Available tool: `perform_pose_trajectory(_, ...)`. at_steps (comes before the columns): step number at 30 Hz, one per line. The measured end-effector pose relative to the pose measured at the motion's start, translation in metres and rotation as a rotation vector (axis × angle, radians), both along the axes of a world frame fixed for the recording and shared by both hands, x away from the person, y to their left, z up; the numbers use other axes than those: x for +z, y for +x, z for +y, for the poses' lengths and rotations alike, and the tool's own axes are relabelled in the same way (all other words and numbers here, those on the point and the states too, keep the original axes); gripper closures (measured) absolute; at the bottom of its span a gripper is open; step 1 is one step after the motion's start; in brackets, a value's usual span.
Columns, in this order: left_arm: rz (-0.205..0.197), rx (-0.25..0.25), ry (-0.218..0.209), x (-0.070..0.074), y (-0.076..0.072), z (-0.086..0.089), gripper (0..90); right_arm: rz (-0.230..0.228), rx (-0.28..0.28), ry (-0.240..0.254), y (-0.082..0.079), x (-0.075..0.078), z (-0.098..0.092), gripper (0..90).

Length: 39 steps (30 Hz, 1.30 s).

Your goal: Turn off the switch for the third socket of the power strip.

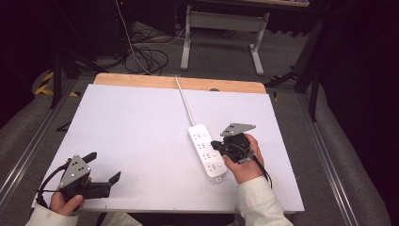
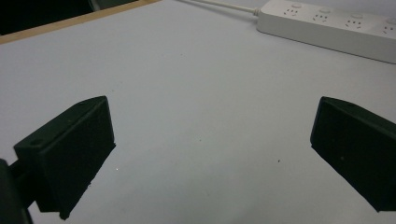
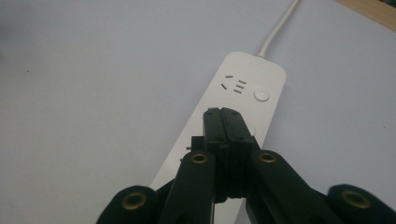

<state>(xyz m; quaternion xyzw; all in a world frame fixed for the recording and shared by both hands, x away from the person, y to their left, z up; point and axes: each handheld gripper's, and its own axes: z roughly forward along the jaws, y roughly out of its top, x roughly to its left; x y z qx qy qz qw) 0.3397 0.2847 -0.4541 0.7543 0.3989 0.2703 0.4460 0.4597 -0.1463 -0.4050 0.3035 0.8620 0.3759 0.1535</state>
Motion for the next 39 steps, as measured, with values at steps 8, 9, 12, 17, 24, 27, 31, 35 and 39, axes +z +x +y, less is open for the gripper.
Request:
perform_pose_trajectory(8,-0.001,0.002,0.003,0.0,0.0,0.0,0.2,-0.013,0.019,0.015,-0.003,0.005,0.002,90.0)
perform_pose_trajectory(9,-0.001,0.001,0.004,0.0,0.0,0.0,0.2,-0.015,0.02,0.018,-0.003,0.005,0.002,87.8)
perform_pose_trajectory(12,-0.002,-0.001,0.005,0.0,0.0,0.0,0.2,-0.037,0.02,0.035,-0.004,0.006,0.001,79.9)
perform_pose_trajectory(17,-0.002,0.0,0.004,0.0,0.0,0.0,0.2,-0.095,0.018,0.081,-0.007,0.011,-0.003,55.0)
perform_pose_trajectory(24,-0.005,0.0,0.0,0.0,0.0,0.0,0.2,-0.126,-0.011,0.12,-0.015,0.018,-0.014,35.3)
perform_pose_trajectory(27,-0.006,-0.002,0.001,0.001,0.0,0.0,0.2,-0.139,-0.013,0.131,-0.021,0.021,-0.021,32.8)
perform_pose_trajectory(31,-0.004,-0.003,0.0,0.001,-0.001,0.001,0.2,-0.163,-0.007,0.149,-0.026,0.022,-0.032,30.3)
perform_pose_trajectory(35,-0.006,-0.003,0.001,0.001,-0.001,0.0,0.2,-0.164,-0.023,0.175,-0.031,0.021,-0.043,27.0)
perform_pose_trajectory(39,-0.008,-0.003,-0.004,0.001,-0.001,0.001,0.2,-0.162,-0.029,0.194,-0.036,0.016,-0.054,25.5)
